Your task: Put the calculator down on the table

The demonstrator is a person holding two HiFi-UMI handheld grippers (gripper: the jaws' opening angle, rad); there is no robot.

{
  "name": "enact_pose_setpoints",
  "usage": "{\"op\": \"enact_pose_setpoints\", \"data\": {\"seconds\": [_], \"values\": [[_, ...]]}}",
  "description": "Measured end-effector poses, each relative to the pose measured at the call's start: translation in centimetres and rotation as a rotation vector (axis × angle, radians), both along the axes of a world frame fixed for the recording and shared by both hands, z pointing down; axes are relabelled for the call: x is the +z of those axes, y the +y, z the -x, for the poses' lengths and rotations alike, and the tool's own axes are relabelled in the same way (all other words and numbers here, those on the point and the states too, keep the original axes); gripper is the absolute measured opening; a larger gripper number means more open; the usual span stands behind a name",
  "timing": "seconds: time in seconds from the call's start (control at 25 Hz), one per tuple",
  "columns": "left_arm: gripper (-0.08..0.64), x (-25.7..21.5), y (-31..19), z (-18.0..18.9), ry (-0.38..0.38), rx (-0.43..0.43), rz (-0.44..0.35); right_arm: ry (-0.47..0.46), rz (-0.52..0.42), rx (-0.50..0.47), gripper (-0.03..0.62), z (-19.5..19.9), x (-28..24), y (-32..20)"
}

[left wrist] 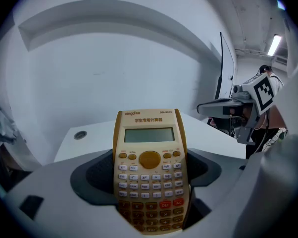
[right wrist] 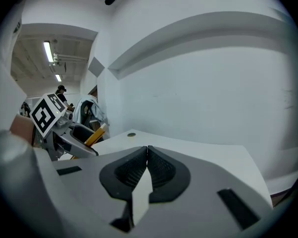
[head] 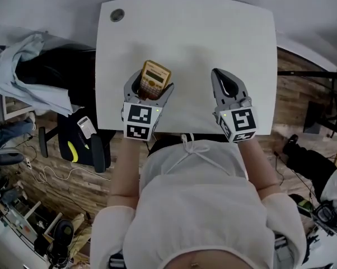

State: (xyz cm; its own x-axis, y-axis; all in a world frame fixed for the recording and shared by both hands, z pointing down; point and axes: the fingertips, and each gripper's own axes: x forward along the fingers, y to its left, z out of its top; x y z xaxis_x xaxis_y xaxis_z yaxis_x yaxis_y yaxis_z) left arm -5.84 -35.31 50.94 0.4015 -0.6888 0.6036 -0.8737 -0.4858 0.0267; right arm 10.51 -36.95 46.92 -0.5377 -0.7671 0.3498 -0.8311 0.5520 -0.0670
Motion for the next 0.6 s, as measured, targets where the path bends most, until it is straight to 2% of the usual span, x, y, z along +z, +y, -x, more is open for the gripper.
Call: {"op": "enact_pose_setpoints", "data": {"seconds": [0.4, 0.6], "values": [[0.411, 8.0, -3.2, -1.8, -0.035, -0.011, 0.183, -0.043, 0.102, -0.013, 0.005, -1.0, 5.0, -3.8], [0.413, 10.6, -4.2, -2.2, -0.083, -0.029, 0.238, -0.034, 0.113, -0.048, 0.005, -0.6, 6.3, -4.9]]}}
